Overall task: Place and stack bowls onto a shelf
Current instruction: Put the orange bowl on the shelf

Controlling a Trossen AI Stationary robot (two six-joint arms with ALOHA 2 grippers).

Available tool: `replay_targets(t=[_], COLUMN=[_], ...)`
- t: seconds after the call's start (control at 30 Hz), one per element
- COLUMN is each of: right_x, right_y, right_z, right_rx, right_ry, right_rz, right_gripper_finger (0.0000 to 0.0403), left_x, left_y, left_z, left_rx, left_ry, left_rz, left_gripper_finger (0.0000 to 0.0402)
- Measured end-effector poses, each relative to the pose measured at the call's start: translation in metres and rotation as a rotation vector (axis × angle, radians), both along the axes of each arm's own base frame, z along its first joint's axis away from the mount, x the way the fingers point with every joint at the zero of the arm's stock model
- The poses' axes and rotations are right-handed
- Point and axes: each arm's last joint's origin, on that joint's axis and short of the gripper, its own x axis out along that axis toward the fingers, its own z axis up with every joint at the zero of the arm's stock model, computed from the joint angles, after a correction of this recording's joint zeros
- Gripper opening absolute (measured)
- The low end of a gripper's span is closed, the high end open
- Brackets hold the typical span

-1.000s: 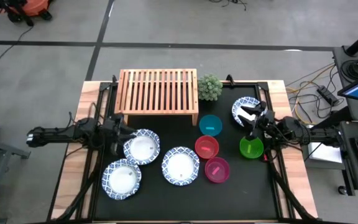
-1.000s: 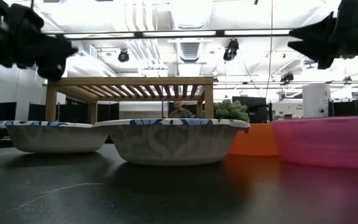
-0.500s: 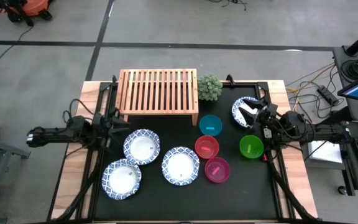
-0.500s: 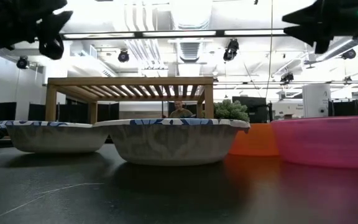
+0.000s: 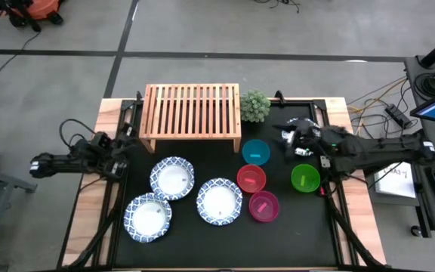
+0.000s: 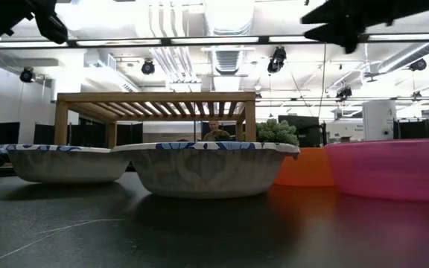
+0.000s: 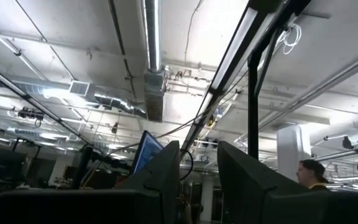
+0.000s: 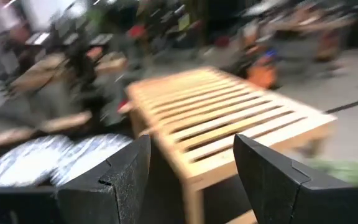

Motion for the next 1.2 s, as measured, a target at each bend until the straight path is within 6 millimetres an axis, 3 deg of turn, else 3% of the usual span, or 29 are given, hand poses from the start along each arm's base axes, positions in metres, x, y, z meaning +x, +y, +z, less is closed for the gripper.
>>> replay_targets(t=[0.13, 0.27, 0.47, 0.57, 0.73, 0.83, 1.0, 1.2], right_x=[0.021, 0.043, 0.075, 0.082, 0.082, 0.082, 0.094, 0.118], right_y=[0.005, 0.006, 0.008, 0.008, 0.007, 0.007, 0.006, 0.006], right_z=[0.003, 0.010, 0.003, 0.000, 0.002, -0.001, -0.003, -0.010], right_rx=[0.035, 0.048, 0.083, 0.153, 0.294, 0.339, 0.347, 0.343], right_ry=[0.058, 0.063, 0.162, 0.313, 0.630, 0.810, 0.917, 0.956], right_rz=[0.189, 0.260, 0.266, 0.246, 0.130, 0.081, 0.062, 0.062], right_gripper_finger=[0.0221, 0.0221, 0.0221, 0.0221, 0.0221, 0.0221, 0.0221, 0.0221], left_x=[-0.002, 0.001, 0.015, 0.016, 0.017, 0.018, 0.019, 0.019], left_y=[0.000, 0.000, 0.000, 0.001, 0.004, 0.008, 0.011, 0.012], left_z=[0.017, 0.036, 0.050, 0.058, 0.059, 0.060, 0.054, 0.050], left_rx=[0.031, 0.089, 0.149, 0.163, 0.121, 0.086, 0.068, 0.070], left_ry=[-0.023, 0.031, 0.320, 0.480, 0.682, 0.698, 0.737, 0.768], left_rz=[0.031, 0.083, 0.104, 0.105, 0.218, 0.325, 0.460, 0.491], left_gripper_finger=[0.0091, 0.0091, 0.0091, 0.0091, 0.0091, 0.0091, 0.0091, 0.0091])
